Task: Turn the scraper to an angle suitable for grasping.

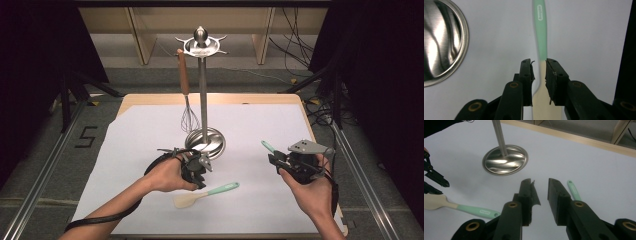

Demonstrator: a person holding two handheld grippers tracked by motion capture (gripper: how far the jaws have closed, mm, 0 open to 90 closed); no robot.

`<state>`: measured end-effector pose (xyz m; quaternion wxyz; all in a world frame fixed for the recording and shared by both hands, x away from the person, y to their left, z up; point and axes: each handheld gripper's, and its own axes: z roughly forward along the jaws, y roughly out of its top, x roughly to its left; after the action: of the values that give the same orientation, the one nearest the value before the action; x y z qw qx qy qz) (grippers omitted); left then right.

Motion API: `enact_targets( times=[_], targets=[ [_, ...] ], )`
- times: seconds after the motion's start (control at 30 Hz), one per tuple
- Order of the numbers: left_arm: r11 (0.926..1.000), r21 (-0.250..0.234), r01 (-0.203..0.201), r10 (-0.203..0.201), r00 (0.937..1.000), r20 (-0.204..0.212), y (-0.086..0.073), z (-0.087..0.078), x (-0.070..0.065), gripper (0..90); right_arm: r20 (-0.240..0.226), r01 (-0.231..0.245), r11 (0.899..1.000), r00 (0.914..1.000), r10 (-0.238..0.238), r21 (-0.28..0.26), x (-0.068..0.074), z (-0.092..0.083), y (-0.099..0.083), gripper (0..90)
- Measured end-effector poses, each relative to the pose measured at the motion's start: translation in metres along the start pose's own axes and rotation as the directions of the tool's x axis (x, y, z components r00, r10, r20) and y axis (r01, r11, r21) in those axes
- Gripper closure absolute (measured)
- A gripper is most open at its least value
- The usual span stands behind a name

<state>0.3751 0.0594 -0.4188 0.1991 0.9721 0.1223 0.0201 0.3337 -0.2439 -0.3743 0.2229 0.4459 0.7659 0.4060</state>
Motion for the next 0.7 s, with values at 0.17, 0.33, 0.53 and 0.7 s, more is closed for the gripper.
enact_targets(
  times=[0.17,0.33,0.53,0.7],
  targets=[
    [0.9999,0.011,0.001,-0.001,1.0000,0.007,-0.001,0.007,-0.003,73.8,0.013,-0.007,1.000,0.9999,0.007,-0.023,0.001,0.002,-0.001,73.4],
    [0.9985,0.045,-0.030,0.030,0.9994,0.016,0.000,0.014,-0.004,73.1,0.009,0.009,1.000,0.9999,-0.009,0.008,0.001,0.000,0.000,73.4],
    [0.9972,0.070,-0.027,0.026,0.9995,0.016,0.002,0.019,-0.007,72.2,0.000,-0.001,1.000,1.0000,0.001,-0.002,0.001,0.000,0.001,73.4],
    [0.9942,0.101,-0.038,0.036,0.9991,0.022,0.004,0.024,-0.009,71.8,0.000,-0.006,1.000,1.0000,0.006,-0.006,0.001,0.000,0.000,73.5]
  ],
)
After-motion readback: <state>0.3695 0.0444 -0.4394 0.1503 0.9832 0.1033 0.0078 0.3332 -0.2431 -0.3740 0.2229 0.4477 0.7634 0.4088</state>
